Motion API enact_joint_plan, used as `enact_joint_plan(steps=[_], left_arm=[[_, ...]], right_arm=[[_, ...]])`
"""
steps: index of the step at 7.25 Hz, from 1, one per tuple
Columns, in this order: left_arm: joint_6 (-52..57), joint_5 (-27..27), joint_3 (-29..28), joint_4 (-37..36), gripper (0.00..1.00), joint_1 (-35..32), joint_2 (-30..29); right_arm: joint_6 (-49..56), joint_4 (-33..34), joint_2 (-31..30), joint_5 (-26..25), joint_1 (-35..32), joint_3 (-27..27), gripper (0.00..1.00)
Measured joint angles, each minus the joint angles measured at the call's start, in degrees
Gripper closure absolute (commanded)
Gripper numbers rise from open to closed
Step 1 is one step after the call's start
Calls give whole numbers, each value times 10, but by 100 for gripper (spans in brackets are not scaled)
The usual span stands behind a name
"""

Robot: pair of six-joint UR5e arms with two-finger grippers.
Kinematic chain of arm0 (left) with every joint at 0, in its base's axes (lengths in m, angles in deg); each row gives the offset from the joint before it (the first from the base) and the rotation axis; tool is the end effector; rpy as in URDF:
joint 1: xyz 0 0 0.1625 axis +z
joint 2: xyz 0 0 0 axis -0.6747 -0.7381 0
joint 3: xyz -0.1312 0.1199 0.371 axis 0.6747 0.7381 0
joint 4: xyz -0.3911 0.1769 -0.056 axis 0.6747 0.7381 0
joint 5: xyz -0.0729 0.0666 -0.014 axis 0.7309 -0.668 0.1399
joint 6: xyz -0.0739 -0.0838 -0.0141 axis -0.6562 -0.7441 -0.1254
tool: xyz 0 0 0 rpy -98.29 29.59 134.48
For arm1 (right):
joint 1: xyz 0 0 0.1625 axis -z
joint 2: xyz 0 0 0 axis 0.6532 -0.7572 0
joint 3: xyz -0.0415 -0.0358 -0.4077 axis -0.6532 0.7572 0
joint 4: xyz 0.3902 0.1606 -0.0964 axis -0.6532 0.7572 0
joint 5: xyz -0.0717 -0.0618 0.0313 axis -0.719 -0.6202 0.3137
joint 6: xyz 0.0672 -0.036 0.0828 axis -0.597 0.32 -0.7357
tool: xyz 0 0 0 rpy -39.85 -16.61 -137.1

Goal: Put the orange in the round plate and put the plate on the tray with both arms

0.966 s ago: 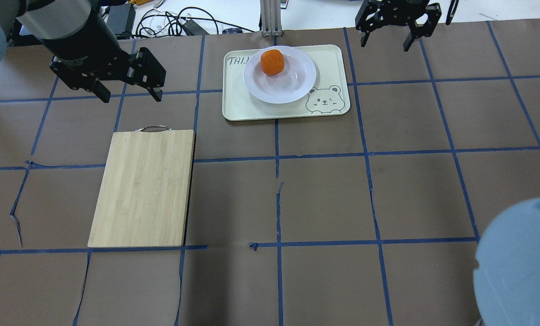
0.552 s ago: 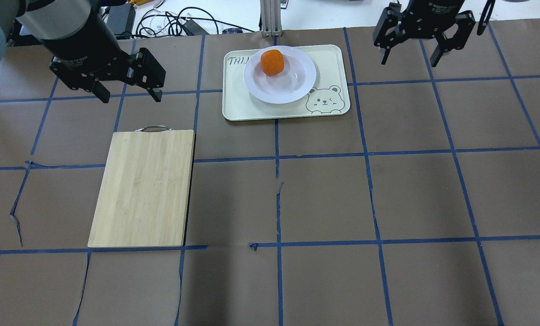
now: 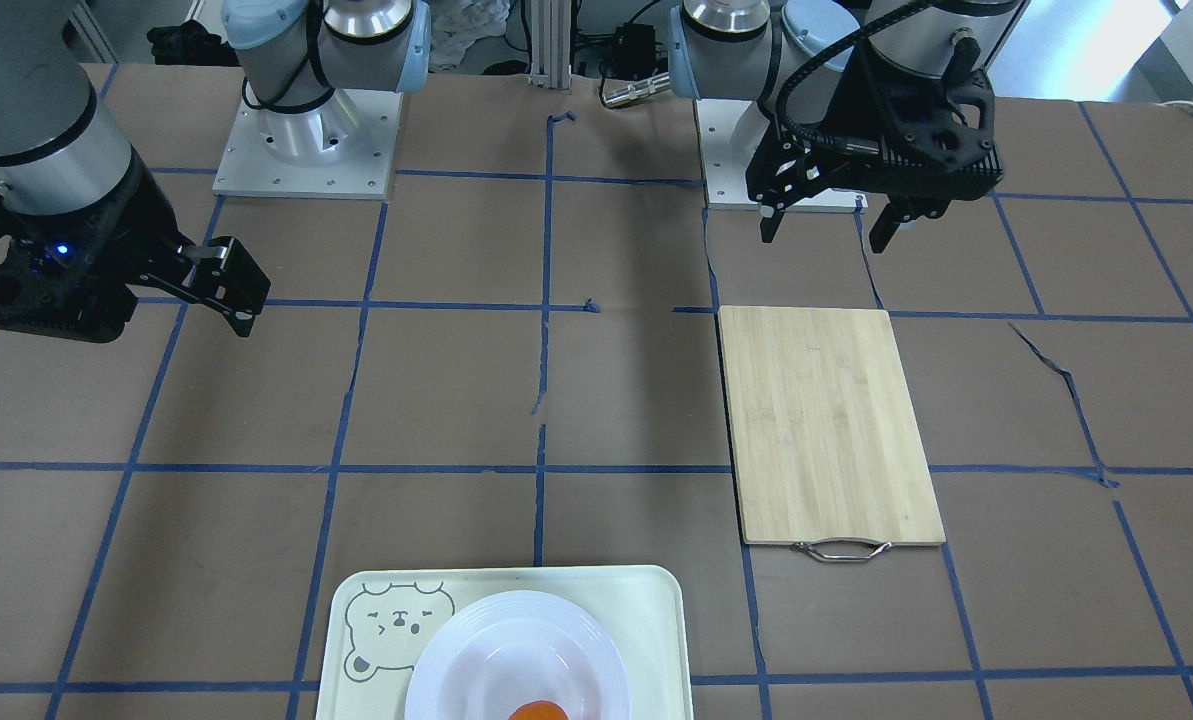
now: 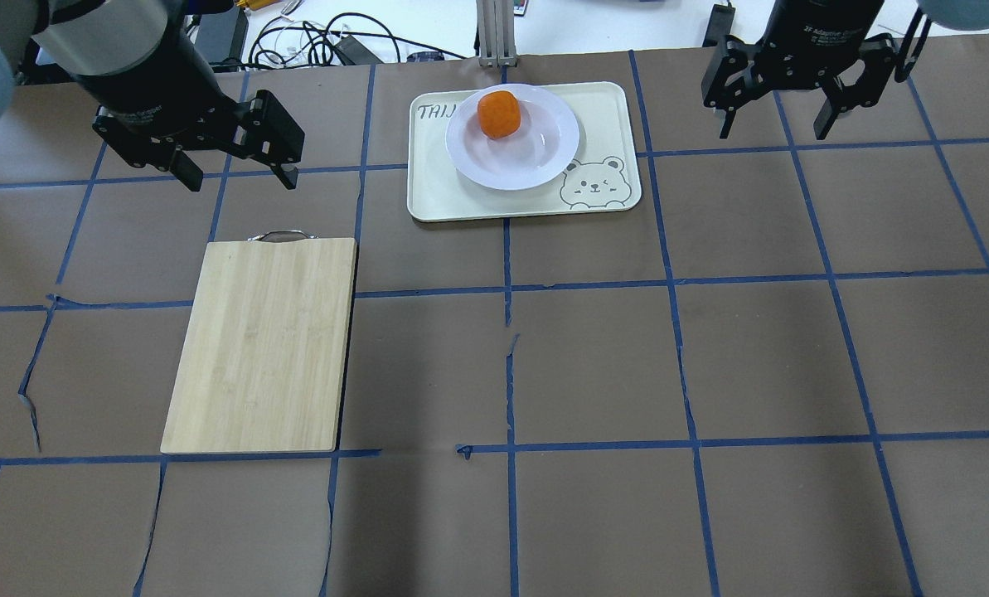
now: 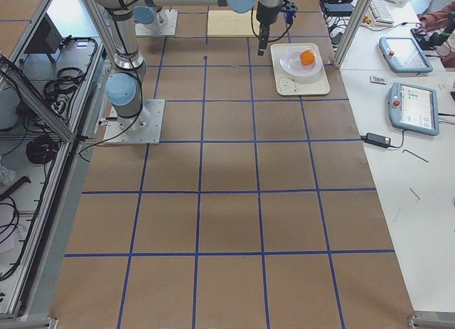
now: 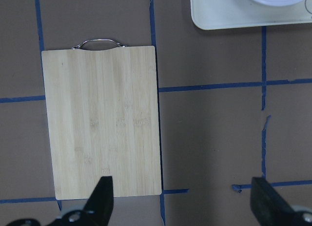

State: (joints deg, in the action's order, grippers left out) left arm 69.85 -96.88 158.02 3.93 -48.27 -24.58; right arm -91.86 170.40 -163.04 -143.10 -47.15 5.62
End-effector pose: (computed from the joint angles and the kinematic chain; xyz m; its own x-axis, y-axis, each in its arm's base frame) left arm -0.1403 -0.5038 0.5014 -0.9992 0.0403 0.0061 0.0401 0.9988 -0.0267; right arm 0.1080 -0.5766 0.4673 -0.9927 0.1121 0.0439 0.1140 0.9925 0.0431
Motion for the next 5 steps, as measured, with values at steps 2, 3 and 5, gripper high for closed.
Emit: enact_joint_plan(steps=[2,3,5], left_arm=[[0,-2,1,0,0,0,0],[0,-2,1,0,0,0,1],[1,-1,1,0,0,0,4]], right_arm=[[-3,-6,-5,37,-8,-2,0],[-3,-11,-8,45,-11,-4,0],[0,-23,-12,36,-11,-6,0]])
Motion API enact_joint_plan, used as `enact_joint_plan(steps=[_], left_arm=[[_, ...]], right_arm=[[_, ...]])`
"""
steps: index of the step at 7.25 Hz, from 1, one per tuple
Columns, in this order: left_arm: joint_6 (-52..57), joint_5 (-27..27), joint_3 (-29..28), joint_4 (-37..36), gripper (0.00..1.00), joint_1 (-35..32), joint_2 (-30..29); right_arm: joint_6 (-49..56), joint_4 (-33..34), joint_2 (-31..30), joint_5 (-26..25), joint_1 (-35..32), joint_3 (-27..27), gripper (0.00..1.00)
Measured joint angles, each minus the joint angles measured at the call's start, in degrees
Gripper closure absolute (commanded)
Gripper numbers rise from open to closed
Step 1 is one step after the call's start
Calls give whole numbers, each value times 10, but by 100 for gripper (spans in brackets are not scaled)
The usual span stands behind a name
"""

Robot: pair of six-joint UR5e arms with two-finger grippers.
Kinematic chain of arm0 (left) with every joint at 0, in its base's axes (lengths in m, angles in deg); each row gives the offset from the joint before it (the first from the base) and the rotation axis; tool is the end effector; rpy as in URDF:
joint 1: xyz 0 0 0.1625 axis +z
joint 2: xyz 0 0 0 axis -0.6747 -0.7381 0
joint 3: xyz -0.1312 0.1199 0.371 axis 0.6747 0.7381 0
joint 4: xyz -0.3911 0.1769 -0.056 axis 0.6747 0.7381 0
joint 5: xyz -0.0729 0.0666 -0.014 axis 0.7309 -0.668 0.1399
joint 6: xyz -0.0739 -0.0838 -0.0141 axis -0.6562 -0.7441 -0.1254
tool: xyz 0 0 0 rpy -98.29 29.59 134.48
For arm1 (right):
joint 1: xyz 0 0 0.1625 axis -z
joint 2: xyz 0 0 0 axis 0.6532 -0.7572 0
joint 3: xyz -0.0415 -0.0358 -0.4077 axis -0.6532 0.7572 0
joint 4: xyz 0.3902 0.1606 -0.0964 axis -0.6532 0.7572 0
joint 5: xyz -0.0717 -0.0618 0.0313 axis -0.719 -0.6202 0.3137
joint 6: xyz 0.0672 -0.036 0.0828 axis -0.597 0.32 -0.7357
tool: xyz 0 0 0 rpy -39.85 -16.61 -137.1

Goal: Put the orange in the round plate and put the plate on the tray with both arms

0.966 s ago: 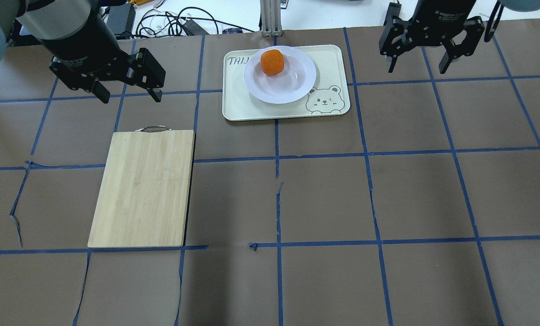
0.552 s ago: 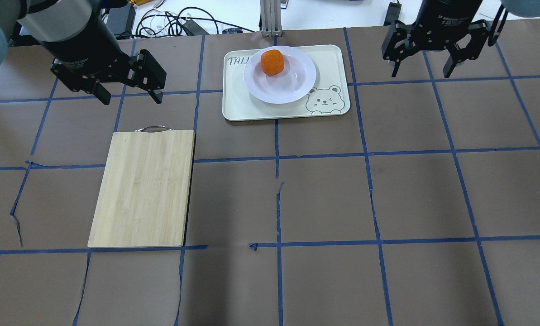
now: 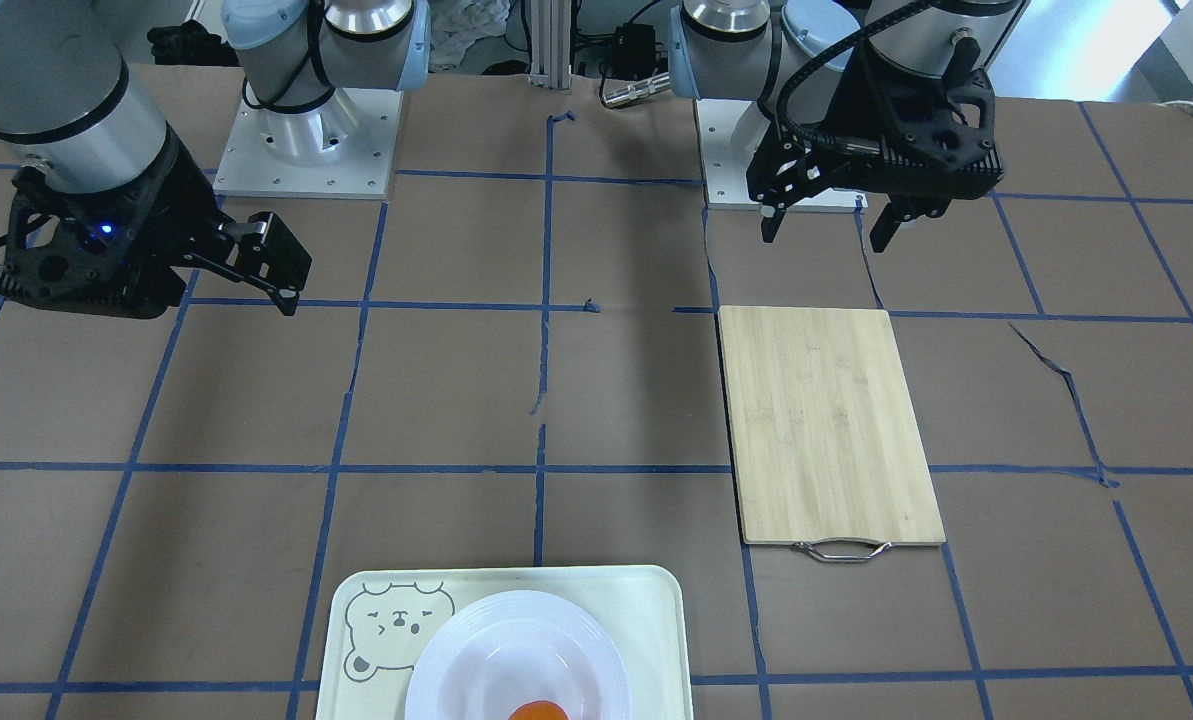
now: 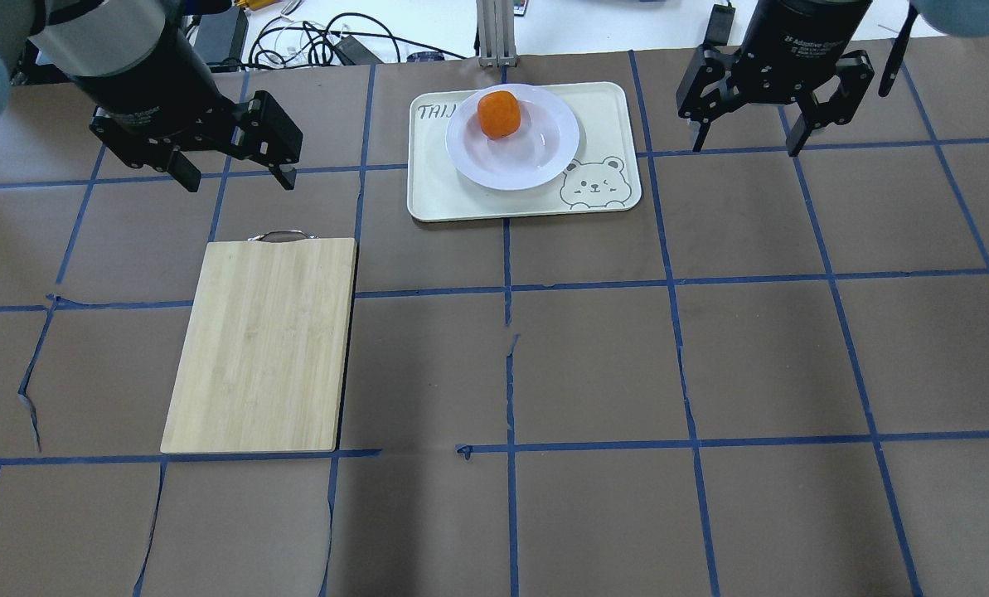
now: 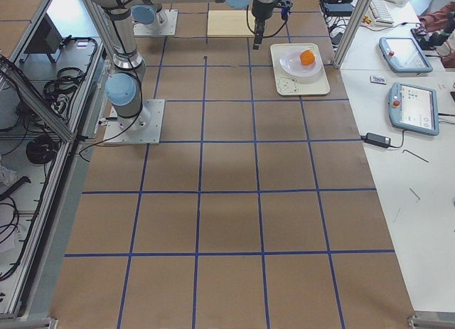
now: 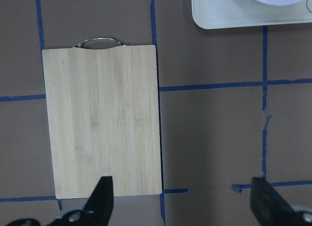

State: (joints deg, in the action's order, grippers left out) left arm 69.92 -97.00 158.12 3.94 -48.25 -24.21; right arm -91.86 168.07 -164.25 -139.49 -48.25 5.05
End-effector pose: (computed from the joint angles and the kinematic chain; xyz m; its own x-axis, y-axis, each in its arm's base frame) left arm -0.1398 -0.5015 0.5037 -0.9991 0.0411 0.0038 0.0410 0.9987 -0.0311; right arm 0.1263 -0.5623 0.4704 -0.9952 0.0965 -0.0165 0.0950 0.9925 0.0773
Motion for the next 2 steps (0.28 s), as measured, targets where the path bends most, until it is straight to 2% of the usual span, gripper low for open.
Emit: enact_joint_plan(steps=[2], left_arm=[[4,1,1,2,0,-1,5]], right_arm=[[4,1,0,-4,0,0,0]])
